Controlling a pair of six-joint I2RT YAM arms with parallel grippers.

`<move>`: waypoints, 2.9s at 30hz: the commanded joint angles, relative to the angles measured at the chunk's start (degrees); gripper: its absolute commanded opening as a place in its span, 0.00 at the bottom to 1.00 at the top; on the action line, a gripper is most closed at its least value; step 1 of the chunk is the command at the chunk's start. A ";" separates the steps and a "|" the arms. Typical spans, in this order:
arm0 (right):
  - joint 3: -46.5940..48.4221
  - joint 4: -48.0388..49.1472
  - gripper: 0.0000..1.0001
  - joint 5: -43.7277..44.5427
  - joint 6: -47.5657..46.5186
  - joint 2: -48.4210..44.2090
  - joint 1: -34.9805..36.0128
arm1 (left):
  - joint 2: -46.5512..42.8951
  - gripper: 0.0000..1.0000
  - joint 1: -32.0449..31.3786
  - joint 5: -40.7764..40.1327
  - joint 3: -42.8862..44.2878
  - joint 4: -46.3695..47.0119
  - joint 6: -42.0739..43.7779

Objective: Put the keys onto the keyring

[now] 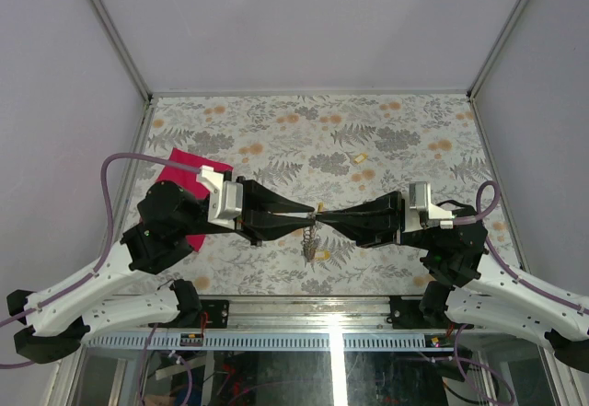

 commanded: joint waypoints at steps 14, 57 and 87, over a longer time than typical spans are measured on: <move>2.53 5.09 0.00 -0.61 0.73 -1.40 0.11 | 0.69 0.12 -0.20 0.66 -0.26 4.10 -0.56; 2.45 3.91 0.00 -1.48 0.41 -0.52 0.05 | 1.19 0.00 -0.17 1.48 0.63 4.12 -0.81; 9.91 -42.21 0.40 8.10 -16.60 -5.85 0.05 | 24.92 0.00 -0.34 -15.64 42.23 -71.21 15.69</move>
